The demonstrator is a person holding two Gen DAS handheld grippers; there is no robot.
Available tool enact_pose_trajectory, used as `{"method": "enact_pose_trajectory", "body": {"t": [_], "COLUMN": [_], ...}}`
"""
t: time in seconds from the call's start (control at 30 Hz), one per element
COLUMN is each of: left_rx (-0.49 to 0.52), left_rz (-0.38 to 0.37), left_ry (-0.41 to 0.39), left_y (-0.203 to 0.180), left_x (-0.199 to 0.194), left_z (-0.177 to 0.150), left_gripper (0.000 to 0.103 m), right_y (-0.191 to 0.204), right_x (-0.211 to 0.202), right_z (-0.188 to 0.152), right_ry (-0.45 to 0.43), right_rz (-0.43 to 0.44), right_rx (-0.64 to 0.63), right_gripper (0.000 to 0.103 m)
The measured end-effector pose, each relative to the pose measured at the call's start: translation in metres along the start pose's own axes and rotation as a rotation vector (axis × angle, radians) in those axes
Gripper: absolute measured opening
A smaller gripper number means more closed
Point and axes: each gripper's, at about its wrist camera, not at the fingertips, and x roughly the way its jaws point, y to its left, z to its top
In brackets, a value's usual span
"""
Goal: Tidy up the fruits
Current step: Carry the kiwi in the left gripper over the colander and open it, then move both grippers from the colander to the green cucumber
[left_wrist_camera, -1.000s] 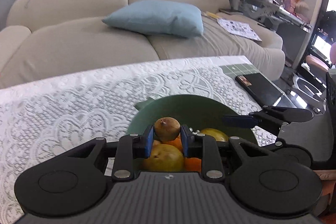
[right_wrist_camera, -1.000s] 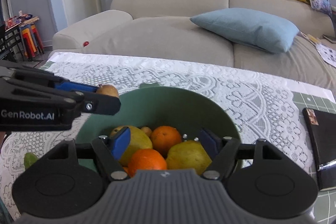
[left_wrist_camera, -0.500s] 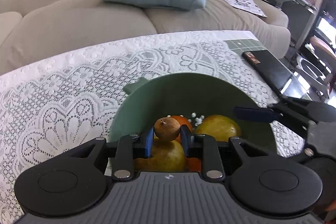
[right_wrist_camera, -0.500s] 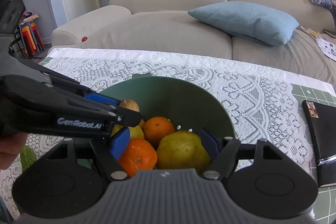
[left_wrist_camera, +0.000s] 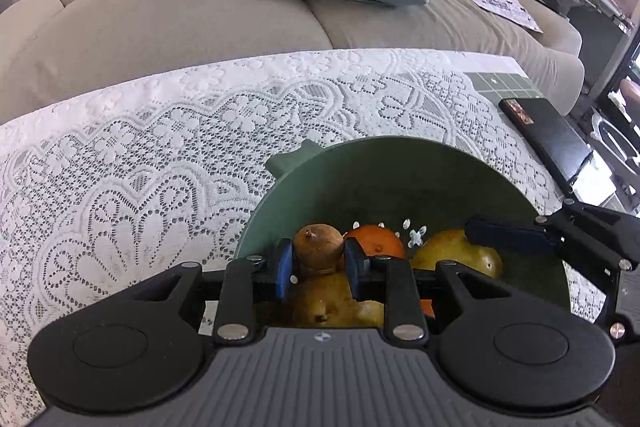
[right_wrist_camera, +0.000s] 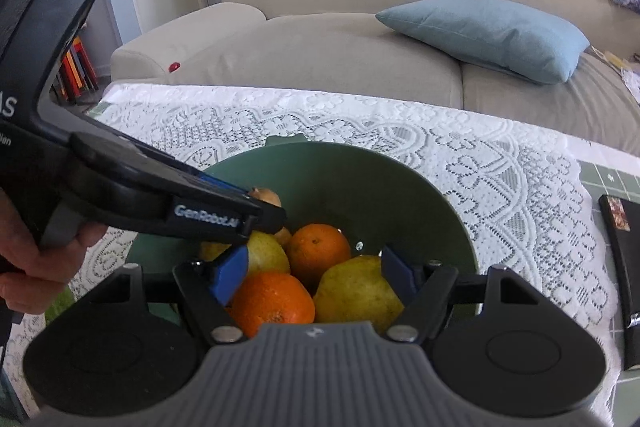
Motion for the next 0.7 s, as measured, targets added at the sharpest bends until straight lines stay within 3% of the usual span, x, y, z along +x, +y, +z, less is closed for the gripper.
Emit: {"method": "enact_pose_trajectory", "body": {"t": [0.1, 0.27, 0.37, 0.5, 0.7], "left_rx": [0.010, -0.044, -0.056, -0.038, 0.033], "left_rz": [0.003, -0.031, -0.037, -0.043, 0.053], "left_ry": [-0.002, -0.008, -0.029, -0.136, -0.320], "left_y": [0.000, 0.008, 0.011, 0.010, 0.003], "left_x": [0.001, -0.009, -0.023, -0.061, -0.119], "left_z": [0.000, 0.000, 0.000, -0.004, -0.031], "left_gripper": [0.033, 0.048, 0.049, 0.049, 0.049], "right_y": [-0.001, -0.001, 0.001, 0.008, 0.029], "right_x": [0.001, 0.003, -0.002, -0.014, -0.044], "right_z": [0.000, 0.000, 0.002, 0.002, 0.001], "right_ry": [-0.008, -0.002, -0.020, -0.061, -0.170], "right_rz": [-0.003, -0.008, -0.007, -0.011, -0.019], "right_rx": [0.006, 0.016, 0.025, 0.029, 0.025], "right_gripper": [0.071, 0.071, 0.071, 0.075, 0.079]}}
